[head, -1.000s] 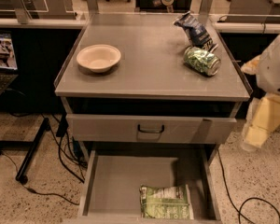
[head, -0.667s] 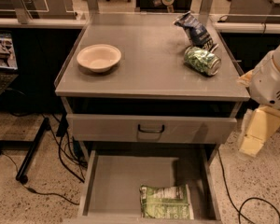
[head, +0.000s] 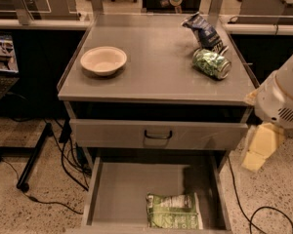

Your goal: Pick green jalapeno chip bag from middle drawer and place on counter

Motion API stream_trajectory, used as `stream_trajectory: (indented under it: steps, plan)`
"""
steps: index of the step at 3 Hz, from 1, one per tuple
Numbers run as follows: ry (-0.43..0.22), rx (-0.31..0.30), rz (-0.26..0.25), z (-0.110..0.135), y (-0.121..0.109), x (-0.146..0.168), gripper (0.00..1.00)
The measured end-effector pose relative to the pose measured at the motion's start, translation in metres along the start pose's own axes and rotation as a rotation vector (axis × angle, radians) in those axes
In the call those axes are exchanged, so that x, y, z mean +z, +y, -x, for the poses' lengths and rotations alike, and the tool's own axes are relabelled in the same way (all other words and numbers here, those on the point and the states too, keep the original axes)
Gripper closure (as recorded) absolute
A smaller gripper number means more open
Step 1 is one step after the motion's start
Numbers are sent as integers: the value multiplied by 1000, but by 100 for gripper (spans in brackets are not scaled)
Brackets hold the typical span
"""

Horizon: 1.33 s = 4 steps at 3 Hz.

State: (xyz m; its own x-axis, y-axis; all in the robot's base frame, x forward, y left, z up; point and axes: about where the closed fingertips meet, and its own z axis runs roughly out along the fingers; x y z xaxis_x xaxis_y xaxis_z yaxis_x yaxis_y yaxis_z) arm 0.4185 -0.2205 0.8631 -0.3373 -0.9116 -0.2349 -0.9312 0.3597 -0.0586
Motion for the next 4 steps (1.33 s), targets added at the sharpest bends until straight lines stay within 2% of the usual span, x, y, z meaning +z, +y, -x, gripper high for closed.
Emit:
stream_trajectory:
  steps: [1,2,3,4]
  plan:
    - [-23,98,63,-3,13,58,0]
    - [-27,153,99,-2,22,89,0]
    - [0,175,121,-5,24,111,0]
    - [0,176,122,-5,24,111,0]
